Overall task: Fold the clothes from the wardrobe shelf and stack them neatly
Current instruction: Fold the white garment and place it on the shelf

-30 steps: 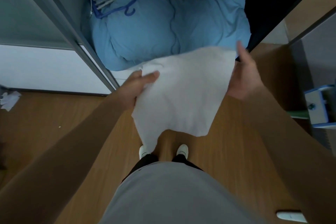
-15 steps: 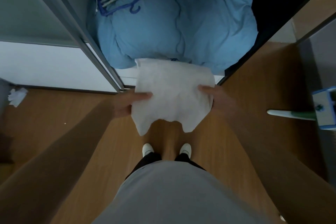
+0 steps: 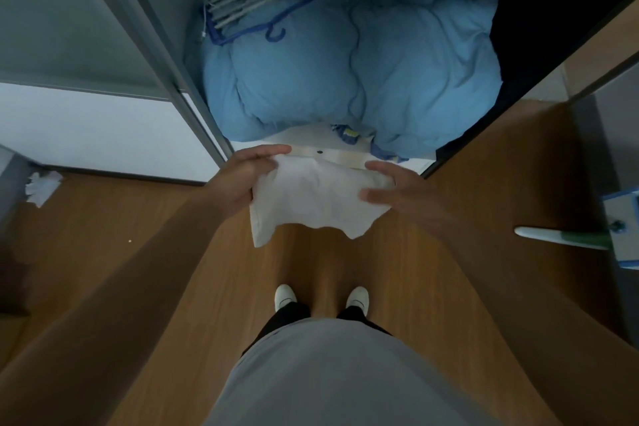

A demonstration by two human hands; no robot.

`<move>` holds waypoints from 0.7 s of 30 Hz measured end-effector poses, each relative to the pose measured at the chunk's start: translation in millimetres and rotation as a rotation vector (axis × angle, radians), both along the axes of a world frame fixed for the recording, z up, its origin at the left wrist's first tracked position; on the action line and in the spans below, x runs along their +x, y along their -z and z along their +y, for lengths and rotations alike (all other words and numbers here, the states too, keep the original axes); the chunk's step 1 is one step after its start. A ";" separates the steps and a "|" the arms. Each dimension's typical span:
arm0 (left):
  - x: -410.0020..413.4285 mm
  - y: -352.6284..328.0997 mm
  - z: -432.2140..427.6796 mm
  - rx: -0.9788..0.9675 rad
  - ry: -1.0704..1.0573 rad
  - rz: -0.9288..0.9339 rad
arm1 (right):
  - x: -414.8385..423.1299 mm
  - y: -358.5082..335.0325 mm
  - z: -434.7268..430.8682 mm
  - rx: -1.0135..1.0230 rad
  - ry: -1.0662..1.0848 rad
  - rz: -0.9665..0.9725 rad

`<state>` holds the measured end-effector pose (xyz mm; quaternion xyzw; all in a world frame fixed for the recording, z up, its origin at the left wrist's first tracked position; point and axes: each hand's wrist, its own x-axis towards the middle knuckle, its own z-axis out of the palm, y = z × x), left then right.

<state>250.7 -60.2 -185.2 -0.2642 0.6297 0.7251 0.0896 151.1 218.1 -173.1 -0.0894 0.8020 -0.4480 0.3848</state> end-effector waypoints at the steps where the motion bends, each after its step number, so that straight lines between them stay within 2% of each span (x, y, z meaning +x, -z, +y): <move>1: -0.9 -7.4 -3.3 -0.015 0.050 0.004 | -0.2 -1.1 -7.6 0.082 -0.117 0.076; 3: -3.5 -22.4 -11.4 -0.159 0.213 0.003 | -0.4 -0.5 -24.5 0.235 -0.233 0.275; 5: -10.0 -35.4 -19.1 -0.402 0.354 -0.008 | -4.4 -5.4 -39.0 0.314 -0.232 0.446; 7: -17.9 -45.7 -26.8 -0.711 0.447 -0.014 | -14.0 -16.9 -48.7 0.349 -0.231 0.537; 9: -24.6 -58.9 -35.5 -0.955 0.461 0.013 | -26.5 -34.1 -58.0 0.376 -0.236 0.603; 13: -40.5 -95.0 -62.3 -1.250 0.356 0.145 | -52.5 -78.2 -81.4 0.422 -0.202 0.708; 16: -53.9 -126.8 -87.9 -1.401 0.247 0.209 | -71.8 -112.9 -98.9 0.341 -0.127 0.780; 18: -61.5 -147.4 -104.8 -1.395 0.193 0.230 | -82.6 -131.3 -108.0 0.302 -0.109 0.818; 21: -70.0 -178.5 -126.6 -1.396 0.177 0.253 | -92.5 -157.0 -124.5 0.135 -0.062 0.895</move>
